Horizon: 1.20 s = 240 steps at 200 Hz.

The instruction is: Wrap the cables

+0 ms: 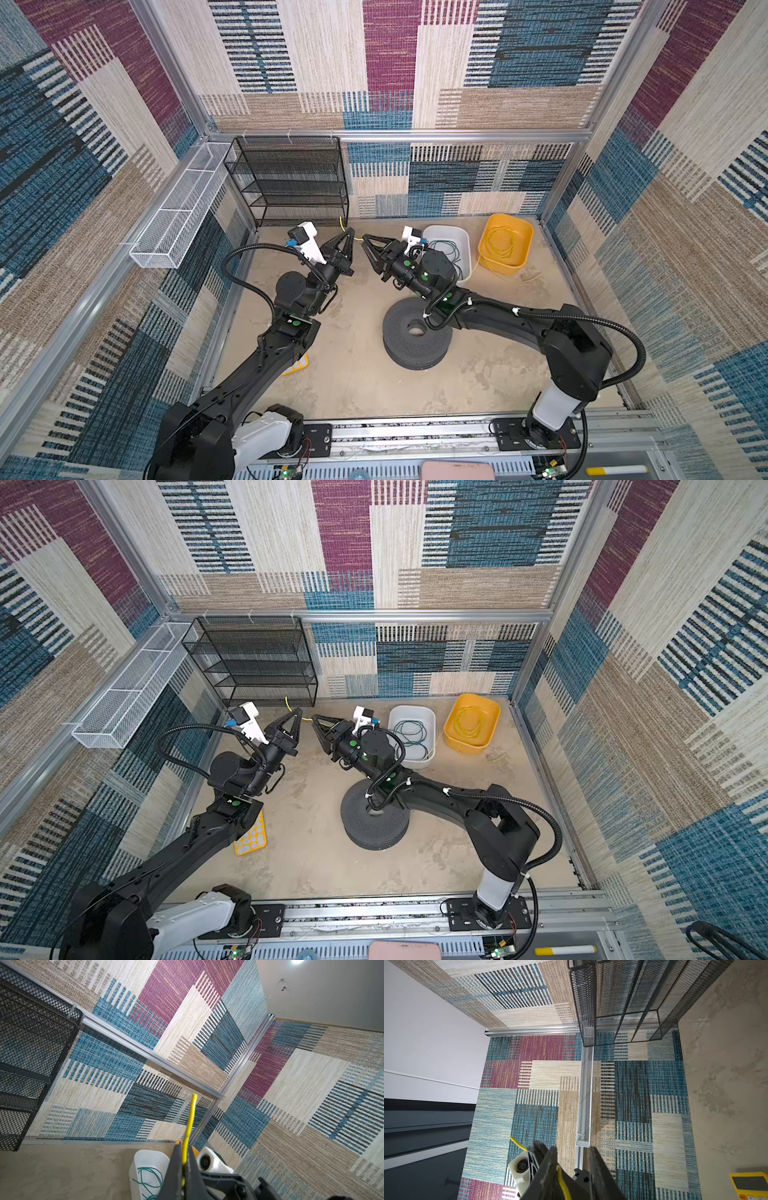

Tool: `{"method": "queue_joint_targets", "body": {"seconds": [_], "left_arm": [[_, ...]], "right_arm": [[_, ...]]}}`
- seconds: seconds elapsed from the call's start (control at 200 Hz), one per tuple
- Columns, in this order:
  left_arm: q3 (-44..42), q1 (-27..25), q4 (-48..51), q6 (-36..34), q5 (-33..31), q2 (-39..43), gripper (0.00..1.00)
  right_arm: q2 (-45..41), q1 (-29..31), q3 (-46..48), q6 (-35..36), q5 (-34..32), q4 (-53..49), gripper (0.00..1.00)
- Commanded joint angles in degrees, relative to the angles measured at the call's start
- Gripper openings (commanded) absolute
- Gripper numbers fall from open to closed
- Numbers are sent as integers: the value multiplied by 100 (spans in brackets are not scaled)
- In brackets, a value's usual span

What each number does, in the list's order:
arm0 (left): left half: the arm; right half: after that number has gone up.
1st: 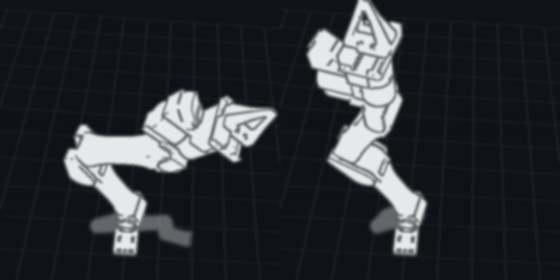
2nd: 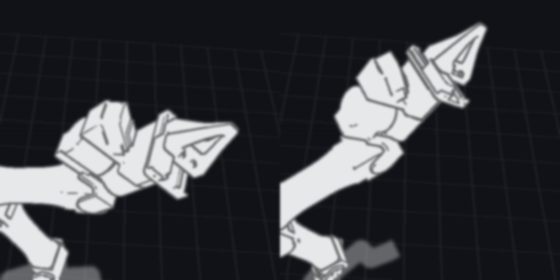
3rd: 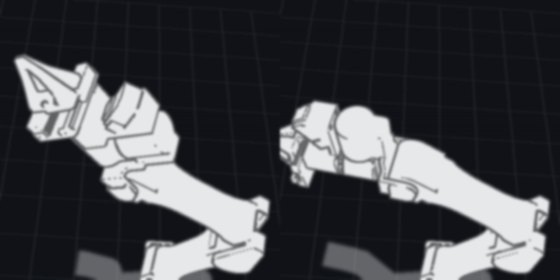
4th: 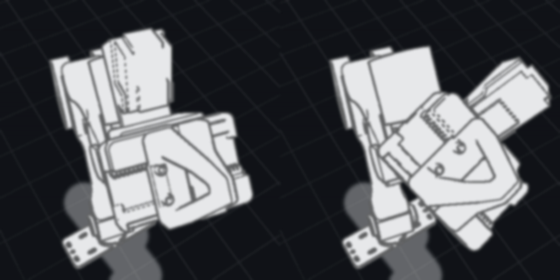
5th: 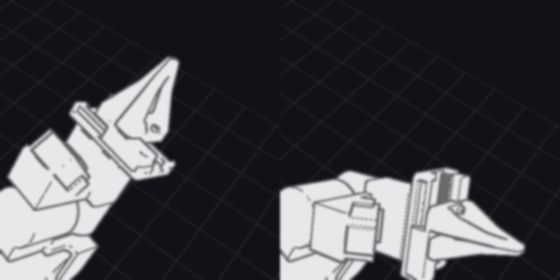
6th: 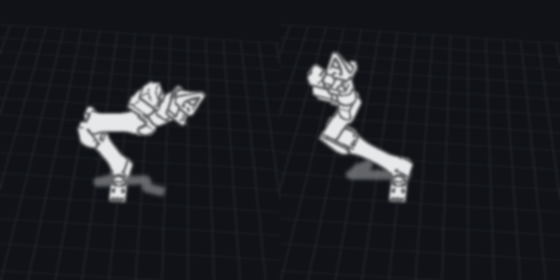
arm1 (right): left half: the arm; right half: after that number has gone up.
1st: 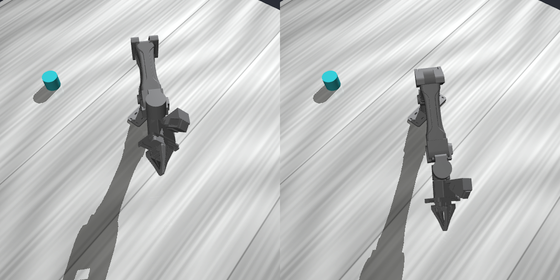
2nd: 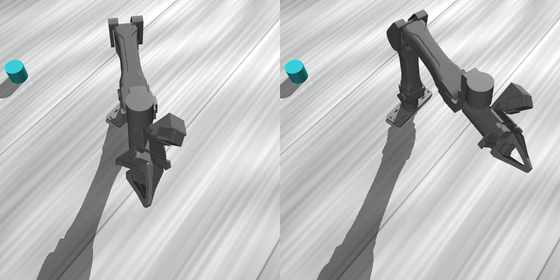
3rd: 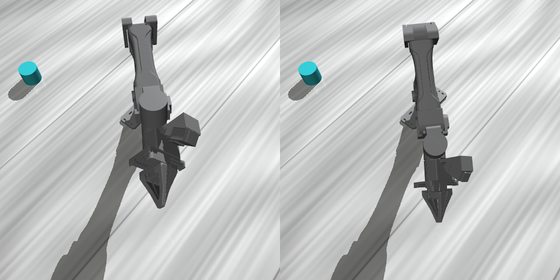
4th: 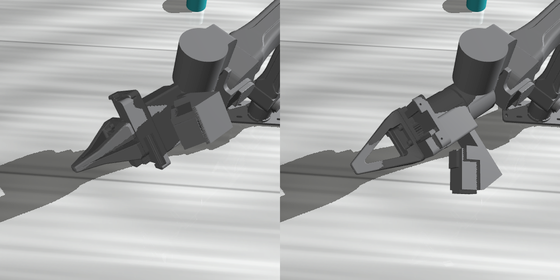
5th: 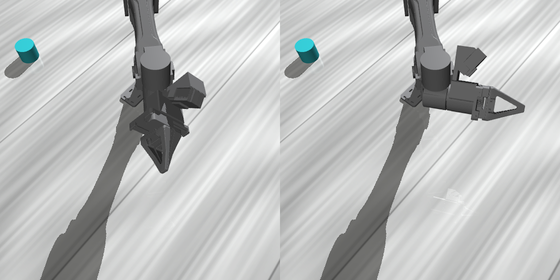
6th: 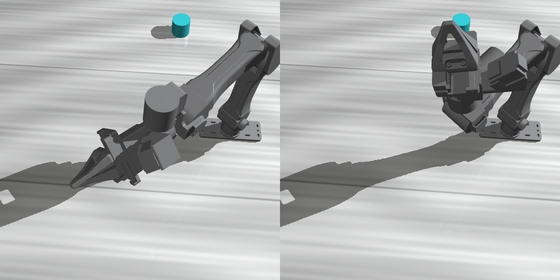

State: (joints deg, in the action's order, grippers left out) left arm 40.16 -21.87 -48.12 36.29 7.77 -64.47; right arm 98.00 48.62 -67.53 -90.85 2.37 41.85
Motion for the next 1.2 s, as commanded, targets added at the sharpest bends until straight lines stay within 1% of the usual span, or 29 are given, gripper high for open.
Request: {"method": "queue_joint_targets", "body": {"seconds": [0.0,0.055,0.16,0.215,0.315,0.401,0.561,0.666,0.701,0.992,1.137,1.177,1.197], "left_arm": [[-48,-14,-24,291,212,20,0],[-50,-16,-4,281,267,34,0],[-41,-16,61,302,364,48,0],[-35,-19,70,302,423,47,0],[-35,-17,109,332,521,40,0],[-34,-32,92,398,615,-4,0],[-135,-89,-10,384,550,-44,0],[-130,-103,0,375,576,-31,0],[-121,-112,9,359,576,-26,0],[-146,-114,5,353,630,-56,0],[-154,-123,-82,373,737,-93,0],[-171,-125,-69,334,730,-70,0],[-173,-124,-57,303,718,-51,0]], "right_arm": [[-67,30,-122,-1,-4,392,22],[-70,37,-130,15,-12,377,22],[-55,51,-114,-25,-43,399,17],[-44,48,-137,-18,-18,411,12],[-23,47,-159,-29,-20,430,11],[6,46,-199,-21,-8,430,11],[153,102,-355,-52,74,468,9],[202,110,-410,-47,82,444,4],[207,113,-389,-56,75,487,0],[62,113,-202,63,-42,499,0],[62,109,-238,194,78,533,0],[37,115,-214,280,113,535,9],[16,113,-193,326,133,559,17]]}}
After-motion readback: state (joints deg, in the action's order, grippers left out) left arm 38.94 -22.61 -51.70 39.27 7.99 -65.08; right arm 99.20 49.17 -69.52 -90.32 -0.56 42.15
